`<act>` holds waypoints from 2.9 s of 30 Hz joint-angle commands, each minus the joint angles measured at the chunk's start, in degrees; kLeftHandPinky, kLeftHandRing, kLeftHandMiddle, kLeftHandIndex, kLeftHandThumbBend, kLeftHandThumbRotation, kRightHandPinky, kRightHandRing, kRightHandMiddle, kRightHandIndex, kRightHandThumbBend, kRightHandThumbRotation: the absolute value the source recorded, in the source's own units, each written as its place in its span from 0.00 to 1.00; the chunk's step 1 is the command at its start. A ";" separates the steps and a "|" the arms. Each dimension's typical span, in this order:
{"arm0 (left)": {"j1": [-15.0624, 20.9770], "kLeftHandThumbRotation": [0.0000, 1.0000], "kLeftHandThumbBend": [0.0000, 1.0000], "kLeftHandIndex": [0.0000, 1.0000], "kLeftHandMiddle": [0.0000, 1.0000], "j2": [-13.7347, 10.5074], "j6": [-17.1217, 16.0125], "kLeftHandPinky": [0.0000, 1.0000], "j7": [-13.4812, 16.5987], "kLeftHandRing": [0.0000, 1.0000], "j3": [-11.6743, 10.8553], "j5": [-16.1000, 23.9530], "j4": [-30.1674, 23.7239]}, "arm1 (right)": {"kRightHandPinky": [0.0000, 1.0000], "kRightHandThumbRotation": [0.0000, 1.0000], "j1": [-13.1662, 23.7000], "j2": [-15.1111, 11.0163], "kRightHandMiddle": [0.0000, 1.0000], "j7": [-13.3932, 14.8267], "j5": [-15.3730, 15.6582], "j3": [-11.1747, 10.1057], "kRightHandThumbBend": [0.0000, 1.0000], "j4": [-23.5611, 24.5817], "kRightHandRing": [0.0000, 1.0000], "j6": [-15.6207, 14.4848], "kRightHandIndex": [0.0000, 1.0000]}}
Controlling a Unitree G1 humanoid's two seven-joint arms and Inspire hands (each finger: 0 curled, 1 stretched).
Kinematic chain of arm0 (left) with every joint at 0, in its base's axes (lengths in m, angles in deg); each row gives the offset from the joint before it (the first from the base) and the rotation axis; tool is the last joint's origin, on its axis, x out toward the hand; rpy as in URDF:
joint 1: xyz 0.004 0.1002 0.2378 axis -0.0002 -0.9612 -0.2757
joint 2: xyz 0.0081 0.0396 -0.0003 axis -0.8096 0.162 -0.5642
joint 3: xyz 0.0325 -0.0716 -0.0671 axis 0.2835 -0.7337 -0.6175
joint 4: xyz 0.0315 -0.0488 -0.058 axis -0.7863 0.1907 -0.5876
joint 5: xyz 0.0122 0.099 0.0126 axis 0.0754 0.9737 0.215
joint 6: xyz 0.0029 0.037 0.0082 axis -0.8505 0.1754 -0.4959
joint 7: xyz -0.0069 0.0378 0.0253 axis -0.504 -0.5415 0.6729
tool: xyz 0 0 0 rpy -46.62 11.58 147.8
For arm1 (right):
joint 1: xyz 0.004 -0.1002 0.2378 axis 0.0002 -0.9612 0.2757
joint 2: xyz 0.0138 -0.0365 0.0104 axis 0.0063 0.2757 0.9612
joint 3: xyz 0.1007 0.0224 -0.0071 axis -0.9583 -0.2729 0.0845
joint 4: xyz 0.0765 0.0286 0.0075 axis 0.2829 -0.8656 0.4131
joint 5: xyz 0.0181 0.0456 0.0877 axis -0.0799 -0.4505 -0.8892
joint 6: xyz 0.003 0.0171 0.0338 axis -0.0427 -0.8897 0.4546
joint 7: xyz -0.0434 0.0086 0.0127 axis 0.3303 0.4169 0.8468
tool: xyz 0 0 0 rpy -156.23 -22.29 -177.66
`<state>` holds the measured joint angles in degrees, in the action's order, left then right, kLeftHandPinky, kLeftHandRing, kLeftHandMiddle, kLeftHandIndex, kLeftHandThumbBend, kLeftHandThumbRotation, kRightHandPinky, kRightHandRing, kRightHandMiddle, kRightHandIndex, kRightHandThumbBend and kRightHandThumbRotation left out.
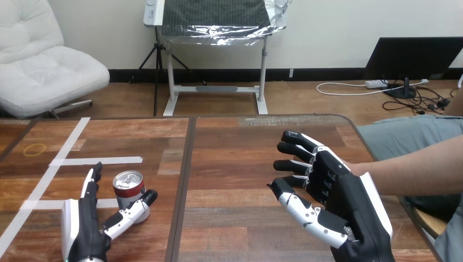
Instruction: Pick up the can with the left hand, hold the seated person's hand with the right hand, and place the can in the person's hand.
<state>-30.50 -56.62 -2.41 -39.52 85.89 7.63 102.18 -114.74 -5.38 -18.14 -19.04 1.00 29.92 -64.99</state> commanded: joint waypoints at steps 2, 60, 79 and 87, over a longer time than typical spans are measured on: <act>4.72 0.40 0.87 0.91 0.92 0.38 1.67 0.88 -1.35 0.91 0.69 0.07 1.39 | 0.64 0.00 2.92 0.67 0.81 0.08 0.14 -0.46 0.46 2.47 0.73 0.31 0.81; 6.43 0.38 0.84 0.87 0.87 -2.30 17.69 0.77 -8.54 0.83 3.79 3.90 -7.47 | 0.64 0.00 2.89 0.67 0.80 -0.22 -0.47 -0.70 0.46 2.30 0.73 0.75 0.81; 0.99 0.41 0.84 0.85 0.85 -3.78 30.06 0.77 -16.21 0.82 3.94 4.51 -25.84 | 0.63 0.00 3.01 0.76 0.80 -0.34 -0.49 -0.33 0.45 2.27 0.72 0.52 0.81; -0.68 0.39 0.82 0.86 0.86 -4.43 35.06 0.78 -20.71 0.84 3.25 3.76 -32.27 | 0.63 0.00 3.08 0.91 0.81 -0.30 -0.51 -0.44 0.45 2.15 0.73 0.69 0.81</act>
<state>-31.27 -60.36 30.02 -57.55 88.47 11.89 75.98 -114.70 -5.35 -18.48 -19.06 1.06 29.92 -64.99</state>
